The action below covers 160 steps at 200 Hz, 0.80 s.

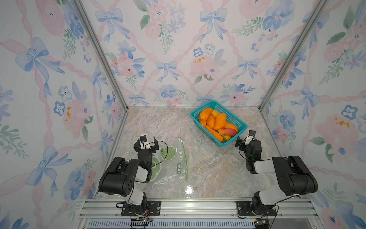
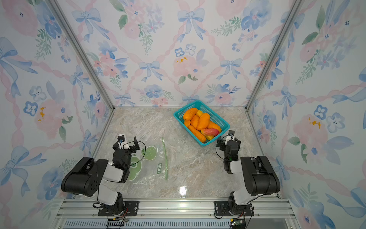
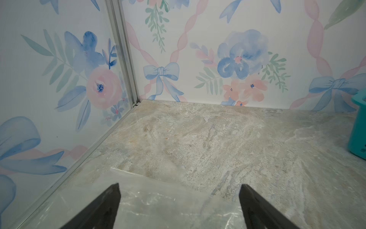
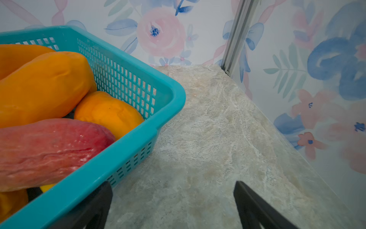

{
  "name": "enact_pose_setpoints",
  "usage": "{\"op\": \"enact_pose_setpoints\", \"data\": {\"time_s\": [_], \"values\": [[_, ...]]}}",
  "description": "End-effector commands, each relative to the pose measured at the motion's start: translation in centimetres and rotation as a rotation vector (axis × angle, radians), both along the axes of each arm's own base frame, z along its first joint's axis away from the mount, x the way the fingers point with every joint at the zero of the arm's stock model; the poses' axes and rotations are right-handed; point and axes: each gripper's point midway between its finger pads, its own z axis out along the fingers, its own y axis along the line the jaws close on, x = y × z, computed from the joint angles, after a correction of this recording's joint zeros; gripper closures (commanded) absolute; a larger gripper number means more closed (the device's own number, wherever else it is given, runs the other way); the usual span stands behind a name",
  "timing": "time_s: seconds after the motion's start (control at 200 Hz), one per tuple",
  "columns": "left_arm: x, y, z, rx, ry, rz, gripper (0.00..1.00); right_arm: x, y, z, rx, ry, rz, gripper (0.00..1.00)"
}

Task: Place the mango in a zip-top bag and seal the zipper
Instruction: Pick up the zipper food storage bag.

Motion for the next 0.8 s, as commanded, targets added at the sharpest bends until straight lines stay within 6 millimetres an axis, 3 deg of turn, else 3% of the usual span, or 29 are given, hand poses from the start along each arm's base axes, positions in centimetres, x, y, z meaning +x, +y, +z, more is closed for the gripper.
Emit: {"op": "enact_pose_setpoints", "data": {"time_s": [0.0, 0.59, 0.795], "values": [[0.0, 0.0, 0.1, -0.018, -0.006, -0.001, 0.02, 0.3, 0.3, 0.3, 0.003, -0.003, 0.009, 0.01], [0.0, 0.0, 0.0, -0.018, -0.005, -0.001, 0.02, 0.3, 0.2, 0.4, 0.008, -0.009, 0.004, 0.01], [-0.1, 0.0, 0.1, -0.02, -0.006, 0.0, 0.02, -0.7, -0.6, 1.3, 0.036, -0.065, -0.023, 0.01]]}}
